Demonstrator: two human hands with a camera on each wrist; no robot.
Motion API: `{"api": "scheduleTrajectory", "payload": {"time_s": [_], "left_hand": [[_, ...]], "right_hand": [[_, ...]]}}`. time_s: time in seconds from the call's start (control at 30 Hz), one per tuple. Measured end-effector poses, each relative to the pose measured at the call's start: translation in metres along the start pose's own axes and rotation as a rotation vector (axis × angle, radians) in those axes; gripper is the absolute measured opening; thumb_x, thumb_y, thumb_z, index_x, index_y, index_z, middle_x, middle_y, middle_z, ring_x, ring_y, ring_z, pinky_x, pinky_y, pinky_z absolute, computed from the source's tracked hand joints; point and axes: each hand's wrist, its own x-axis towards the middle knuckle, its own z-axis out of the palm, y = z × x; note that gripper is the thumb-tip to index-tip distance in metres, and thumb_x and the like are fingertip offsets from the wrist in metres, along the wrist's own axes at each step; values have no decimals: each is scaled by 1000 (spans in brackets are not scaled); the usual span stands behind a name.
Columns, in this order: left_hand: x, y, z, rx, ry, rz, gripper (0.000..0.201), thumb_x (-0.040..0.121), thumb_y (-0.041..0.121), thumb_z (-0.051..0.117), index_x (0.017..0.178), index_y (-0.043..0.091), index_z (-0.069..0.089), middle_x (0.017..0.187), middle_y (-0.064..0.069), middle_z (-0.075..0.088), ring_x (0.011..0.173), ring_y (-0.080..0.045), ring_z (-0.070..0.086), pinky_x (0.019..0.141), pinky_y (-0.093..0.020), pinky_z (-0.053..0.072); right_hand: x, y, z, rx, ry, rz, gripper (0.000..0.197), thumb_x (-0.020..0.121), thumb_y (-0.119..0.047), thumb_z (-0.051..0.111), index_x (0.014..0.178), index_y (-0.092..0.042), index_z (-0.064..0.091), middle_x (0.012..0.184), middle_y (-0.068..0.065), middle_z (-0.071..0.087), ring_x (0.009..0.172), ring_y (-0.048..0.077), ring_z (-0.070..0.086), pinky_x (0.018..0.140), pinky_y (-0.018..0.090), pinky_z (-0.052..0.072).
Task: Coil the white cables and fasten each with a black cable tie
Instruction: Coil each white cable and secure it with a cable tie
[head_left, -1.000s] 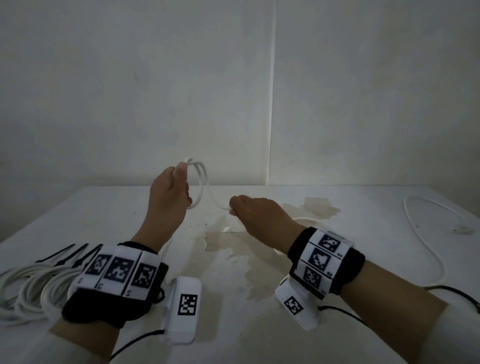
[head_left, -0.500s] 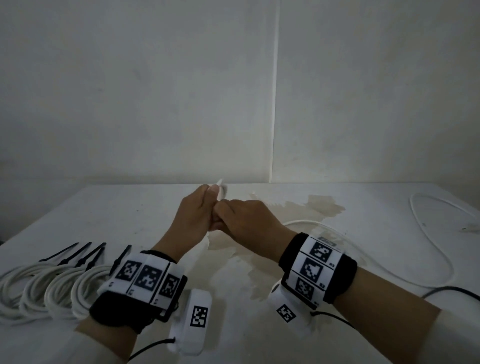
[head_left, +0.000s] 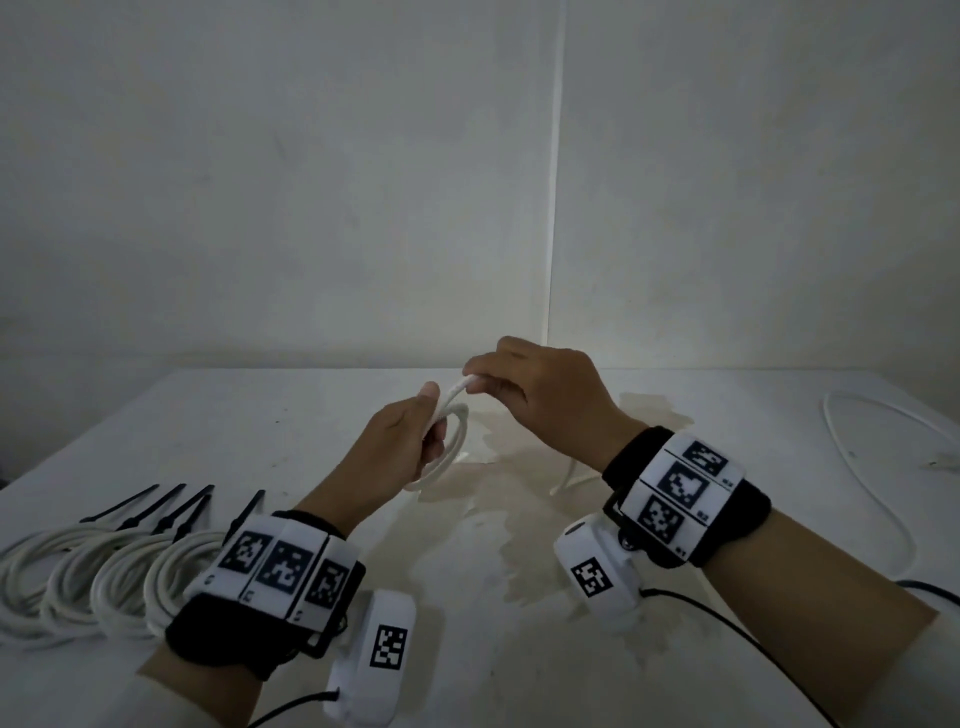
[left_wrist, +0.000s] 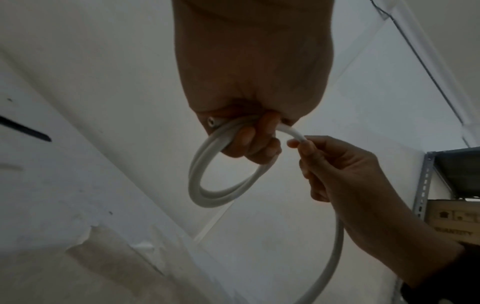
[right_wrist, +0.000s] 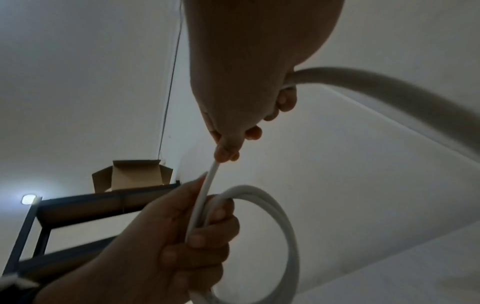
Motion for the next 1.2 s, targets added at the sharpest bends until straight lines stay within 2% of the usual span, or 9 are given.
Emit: {"api": "scheduleTrajectory", "payload": {"time_s": [0.1, 0.23, 0.3, 0.4, 0.67, 0.77, 0.87, 1.03, 1.2], "left_hand": [[-1, 8, 4, -65, -23, -2, 48, 99, 40, 29, 64, 13, 46, 49, 7, 41, 40, -6, 33, 42, -16, 29], [2, 22, -4, -277, 41, -64, 40, 98, 32, 37, 61, 15, 39, 43, 10, 31, 40, -8, 23, 38, -17, 23], [4, 27, -9, -379, 64, -76, 40, 98, 31, 37, 61, 17, 36, 43, 10, 28, 38, -7, 21, 37, -17, 21], [4, 33, -9, -466, 97, -63, 40, 98, 31, 36, 60, 18, 33, 41, 11, 26, 36, -5, 19, 35, -16, 21], [2, 40, -2, -633, 161, -43, 41, 97, 30, 35, 58, 19, 29, 42, 10, 22, 36, -6, 16, 35, -17, 18], [1, 42, 1, -696, 167, -48, 41, 97, 31, 35, 59, 18, 29, 41, 10, 23, 35, -5, 17, 34, -17, 19], [1, 46, 3, -811, 158, -61, 41, 97, 31, 34, 59, 18, 27, 39, 10, 22, 32, -5, 17, 33, -17, 19], [4, 48, 8, -852, 162, -26, 41, 98, 31, 33, 60, 16, 32, 40, 9, 26, 32, -6, 21, 37, -17, 26], [6, 36, 2, -524, 109, -15, 44, 97, 24, 27, 67, 9, 54, 46, 2, 53, 47, -15, 53, 64, -31, 45]], "right_hand": [[7, -4, -7, 58, -120, 182, 36, 91, -46, 41, 102, -23, 68, 82, -2, 63, 63, 19, 58, 49, 21, 31], [6, -7, -15, 247, -213, 361, 31, 98, -32, 40, 123, -27, 58, 110, -8, 66, 94, 8, 61, 78, 26, 47], [2, -9, -14, 445, -179, 451, 32, 98, -26, 39, 124, -21, 56, 90, -13, 64, 73, -2, 56, 72, 18, 43], [-2, -13, -10, 604, -131, 515, 31, 99, -24, 37, 124, -19, 54, 58, -15, 45, 54, 4, 41, 60, 18, 36], [-8, -26, -11, 696, -172, 586, 34, 101, -23, 30, 130, -19, 48, 68, -12, 46, 56, -2, 46, 59, 9, 36], [-4, -28, -17, 817, -156, 649, 33, 101, -20, 31, 127, -14, 50, 77, -12, 52, 48, -10, 49, 49, 7, 37], [-1, -30, -20, 995, -136, 795, 30, 101, -25, 32, 121, -17, 53, 97, 0, 63, 34, 2, 35, 40, 10, 26], [8, -30, -24, 1145, -41, 878, 27, 100, -19, 36, 114, -6, 54, 70, 3, 56, 33, 1, 26, 35, 14, 24], [7, -22, -31, 901, -68, 758, 20, 99, -13, 38, 103, -11, 57, 64, 0, 45, 39, -1, 39, 42, 9, 31]]}}
